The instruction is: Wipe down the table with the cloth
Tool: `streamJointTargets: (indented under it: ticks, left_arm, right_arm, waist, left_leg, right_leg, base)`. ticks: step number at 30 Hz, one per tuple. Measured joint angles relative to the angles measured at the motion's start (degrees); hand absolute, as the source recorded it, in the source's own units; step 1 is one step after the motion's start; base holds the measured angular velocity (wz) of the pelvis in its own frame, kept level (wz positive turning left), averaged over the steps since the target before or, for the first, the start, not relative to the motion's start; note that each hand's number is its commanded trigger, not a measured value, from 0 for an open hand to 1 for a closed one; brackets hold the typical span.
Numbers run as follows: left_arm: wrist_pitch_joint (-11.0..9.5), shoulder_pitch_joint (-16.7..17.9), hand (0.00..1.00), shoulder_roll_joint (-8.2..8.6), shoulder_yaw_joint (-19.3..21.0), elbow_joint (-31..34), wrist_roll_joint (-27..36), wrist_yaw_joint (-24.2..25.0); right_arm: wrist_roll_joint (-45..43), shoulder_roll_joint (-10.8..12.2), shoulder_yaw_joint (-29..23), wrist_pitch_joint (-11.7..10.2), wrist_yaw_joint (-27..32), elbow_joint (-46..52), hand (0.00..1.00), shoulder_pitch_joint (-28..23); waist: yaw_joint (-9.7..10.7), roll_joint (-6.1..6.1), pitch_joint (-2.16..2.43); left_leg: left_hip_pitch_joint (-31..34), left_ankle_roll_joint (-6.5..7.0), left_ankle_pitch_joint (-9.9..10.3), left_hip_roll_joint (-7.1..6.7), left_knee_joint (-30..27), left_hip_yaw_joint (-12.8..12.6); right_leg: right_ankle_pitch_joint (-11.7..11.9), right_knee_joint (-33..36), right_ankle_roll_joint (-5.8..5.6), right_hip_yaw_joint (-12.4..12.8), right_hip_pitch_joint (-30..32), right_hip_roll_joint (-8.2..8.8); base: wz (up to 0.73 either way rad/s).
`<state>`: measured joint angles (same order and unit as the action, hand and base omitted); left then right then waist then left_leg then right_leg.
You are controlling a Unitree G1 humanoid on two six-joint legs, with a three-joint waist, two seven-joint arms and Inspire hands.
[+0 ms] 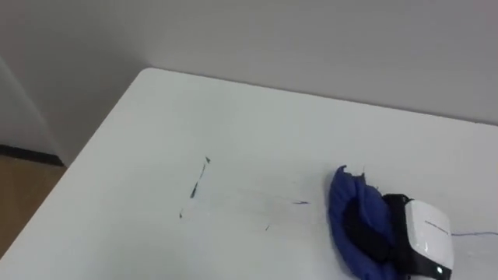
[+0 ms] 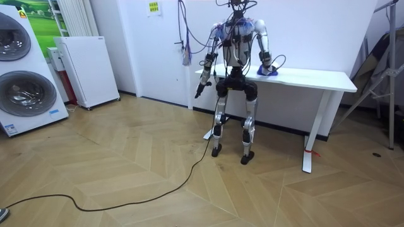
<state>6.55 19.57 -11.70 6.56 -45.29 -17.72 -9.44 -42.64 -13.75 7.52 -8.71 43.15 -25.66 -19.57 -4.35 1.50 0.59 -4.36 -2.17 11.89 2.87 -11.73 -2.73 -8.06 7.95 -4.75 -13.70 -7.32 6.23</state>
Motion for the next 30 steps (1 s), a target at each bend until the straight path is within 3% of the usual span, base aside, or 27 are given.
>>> streamJointTargets:
  ticks: [3,5,9,11,12,13,17,18,20,21,23,25,26,28,30]
  left_arm:
    - [-0.1,-0.4,0.0,0.03,-1.3,0.5,0.0,-0.3]
    - [-0.1,-0.1,0.0,0.27,-3.2,-0.1,0.1,-1.3]
    - [0.5,-2.1,0.0,1.04,-7.4,-4.3,0.1,-2.3]
    - [0.7,-3.3,0.0,1.66,-8.5,-5.9,0.1,-2.8]
    - [0.9,-4.0,0.0,1.95,-9.2,-6.5,0.1,-2.8]
    - [0.9,-4.3,0.0,2.22,-9.9,-6.3,0.1,-2.7]
    - [1.8,-2.8,0.0,2.32,-9.5,-4.9,0.0,-1.5]
    - [2.3,-1.7,0.0,2.36,-9.5,-3.8,0.2,-1.0]
    - [2.3,-0.4,0.0,2.51,-8.9,-2.2,0.2,-1.0]
    - [2.1,0.2,0.0,2.46,-8.1,-1.5,0.0,-1.0]
    - [1.5,0.5,0.0,2.31,-6.0,-1.6,-0.2,-1.1]
    - [-0.2,0.6,0.0,1.57,-1.3,-2.9,-0.5,-1.6]
    - [-0.2,0.9,0.0,1.45,-0.4,-3.2,-0.5,-1.8]
    - [-0.3,2.6,0.0,0.97,2.1,-2.6,-0.6,-1.9]
    - [-0.3,2.8,0.0,0.48,2.9,-1.6,-0.6,-1.4]
  right_arm:
    - [1.4,0.2,0.7,0.2,-0.5,-0.6,1.0,1.3]
    - [1.9,0.6,1.6,2.1,-1.4,-0.2,1.0,2.3]
    - [1.8,1.7,7.6,10.8,-8.0,4.9,1.0,7.2]
    - [1.3,2.6,12.6,12.2,-12.1,5.5,1.0,12.6]
    - [0.1,3.2,15.5,12.3,-14.4,5.5,1.0,16.0]
    - [-0.6,4.3,17.8,12.0,-16.2,5.7,1.0,18.7]
    - [-1.3,5.8,19.2,9.5,-18.8,5.5,1.0,21.0]
    - [-1.6,5.5,19.0,9.2,-18.7,4.3,1.0,20.5]
    - [-1.5,5.4,16.7,6.6,-16.9,3.8,1.0,18.4]
    - [-1.7,5.3,15.1,4.9,-15.6,2.6,1.0,17.6]
    - [-1.6,4.4,11.8,2.8,-11.9,1.8,1.0,13.8]
    - [-0.4,1.6,4.5,-0.6,-6.0,1.9,1.0,5.2]
    - [0.0,0.9,2.6,-1.0,-4.3,1.6,1.0,3.1]
    - [2.0,-0.7,-4.0,-1.9,-0.1,-0.3,1.0,-2.8]
    - [4.7,-0.8,-6.7,-2.2,1.2,-2.8,1.0,-4.2]
  waist:
    - [-1.0,0.21,0.11]
    - [-1.4,0.2,0.09]
    - [-5.9,0.27,-0.04]
    - [-7.4,0.29,-0.32]
    - [-8.0,0.29,-0.76]
    - [-9.0,0.17,-1.26]
    - [-10.5,0.12,-1.3]
    - [-9.7,0.08,-1.36]
    - [-8.1,0.13,-1.56]
    - [-6.4,0.09,-1.68]
    - [-4.5,-0.27,-1.65]
    - [-1.3,0.14,-1.18]
    - [-1.0,0.09,-0.9]
    - [0.7,0.42,0.23]
    - [1.1,0.92,0.3]
  left_leg:
    - [-0.5,0.09,0.0,-0.08,0.0,0.0]
    - [-1.0,0.08,0.0,-0.06,0.1,0.0]
    - [-1.1,-0.21,0.3,0.3,0.3,0.2]
    - [-0.6,-0.22,0.3,0.33,0.4,1.1]
    - [-0.1,-0.25,0.1,0.33,0.4,1.9]
    - [0.0,-0.19,0.0,0.35,0.4,2.2]
    - [0.9,-0.11,0.0,0.05,0.4,3.7]
    - [0.9,-0.07,0.0,-0.1,0.5,4.2]
    - [1.0,0.05,-0.1,-0.17,0.4,4.1]
    - [1.3,0.12,-0.2,-0.19,0.4,4.1]
    - [0.6,0.16,-0.3,-0.31,0.4,3.7]
    - [-0.1,0.21,-0.3,-0.69,0.4,2.5]
    - [-0.3,0.26,-0.3,-0.74,0.5,2.2]
    - [-0.6,0.45,-0.1,-0.78,0.8,1.5]
    - [-1.6,0.5,-0.1,-0.83,0.8,1.3]
  right_leg:
    - [0.0,0.5,-0.07,0.3,-0.5,0.07]
    - [0.0,0.8,-0.02,0.8,-0.4,-0.04]
    - [0.6,1.3,0.83,2.7,1.3,-1.01]
    - [0.7,1.7,1.12,2.8,2.4,-1.42]
    - [0.7,1.7,1.27,2.7,2.6,-1.63]
    - [0.6,1.6,1.36,2.6,2.8,-1.74]
    - [0.5,0.7,1.29,1.2,2.6,-1.6]
    - [0.4,0.7,1.15,0.7,2.4,-1.42]
    - [0.4,0.8,1.08,0.3,2.1,-1.24]
    - [0.4,0.6,1.08,-0.4,2.0,-1.13]
    - [0.3,-0.1,0.91,-0.6,1.1,-1.0]
    - [-0.7,-0.3,0.43,-0.3,-0.2,-0.44]
    - [-0.8,-0.2,0.27,0.0,-0.3,-0.37]
    - [-0.8,-0.1,0.24,0.9,-0.5,-0.37]
    - [-0.8,-0.1,0.21,1.2,-1.3,-0.3]
  base:
    - [-0.01]
    - [-0.18]
    - [-0.37]
    - [-0.13]
    - [0.12]
    - [0.18]
    - [0.24]
    - [0.27]
    - [0.27]
    - [0.22]
    - [0.17]
    - [0.16]
    - [-0.09]
    - [-0.18]
    - [-0.06]
